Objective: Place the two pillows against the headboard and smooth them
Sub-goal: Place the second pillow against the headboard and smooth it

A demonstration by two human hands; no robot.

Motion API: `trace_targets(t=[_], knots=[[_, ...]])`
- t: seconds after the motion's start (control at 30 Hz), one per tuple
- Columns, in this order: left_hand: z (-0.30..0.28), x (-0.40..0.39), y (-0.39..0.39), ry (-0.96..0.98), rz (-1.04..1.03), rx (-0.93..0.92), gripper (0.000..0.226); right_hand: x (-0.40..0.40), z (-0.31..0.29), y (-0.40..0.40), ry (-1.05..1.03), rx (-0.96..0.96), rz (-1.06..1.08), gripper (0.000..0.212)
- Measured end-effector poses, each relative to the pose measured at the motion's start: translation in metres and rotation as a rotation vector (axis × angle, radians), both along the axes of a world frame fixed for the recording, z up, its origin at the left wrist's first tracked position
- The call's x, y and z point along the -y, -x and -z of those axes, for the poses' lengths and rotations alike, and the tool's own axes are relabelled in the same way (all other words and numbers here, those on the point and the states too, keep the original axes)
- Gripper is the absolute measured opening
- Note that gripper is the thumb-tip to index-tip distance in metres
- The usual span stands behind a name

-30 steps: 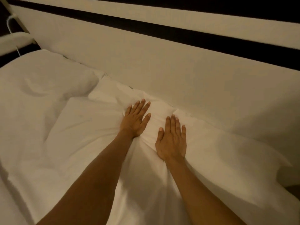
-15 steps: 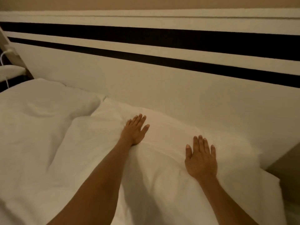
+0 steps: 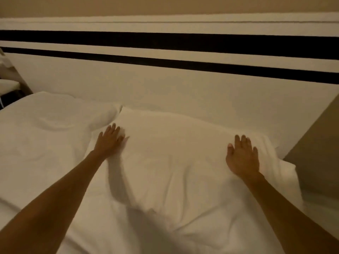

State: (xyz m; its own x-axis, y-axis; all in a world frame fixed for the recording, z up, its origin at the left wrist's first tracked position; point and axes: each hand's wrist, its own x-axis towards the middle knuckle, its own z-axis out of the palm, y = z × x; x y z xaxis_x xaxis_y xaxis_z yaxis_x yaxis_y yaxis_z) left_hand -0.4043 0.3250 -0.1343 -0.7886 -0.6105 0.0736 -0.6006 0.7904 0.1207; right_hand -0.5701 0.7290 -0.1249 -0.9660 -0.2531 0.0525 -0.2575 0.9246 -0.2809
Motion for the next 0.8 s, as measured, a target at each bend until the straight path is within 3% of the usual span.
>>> trace_targets(t=[0.17,0.27,0.4,0.63,0.8], knots=[[0.009,-0.110,0.014,-0.155,0.276,-0.064,0.059,0.076,0.013,-0.069,0.104,-0.040,-0.229,0.060],[0.038,-0.130,-0.010,-0.214,0.296,-0.103,0.061,0.076,0.041,-0.112,0.082,-0.015,-0.339,0.070],[0.059,-0.103,-0.039,-0.133,0.244,-0.166,0.071,0.033,0.069,-0.125,0.013,-0.076,-0.298,0.060],[0.064,-0.048,-0.075,-0.096,0.045,-0.122,0.061,-0.041,0.077,-0.110,-0.026,-0.093,-0.128,0.064],[0.056,-0.009,-0.104,-0.281,-0.234,-0.071,0.073,-0.080,0.070,-0.116,-0.036,-0.135,-0.205,0.075]])
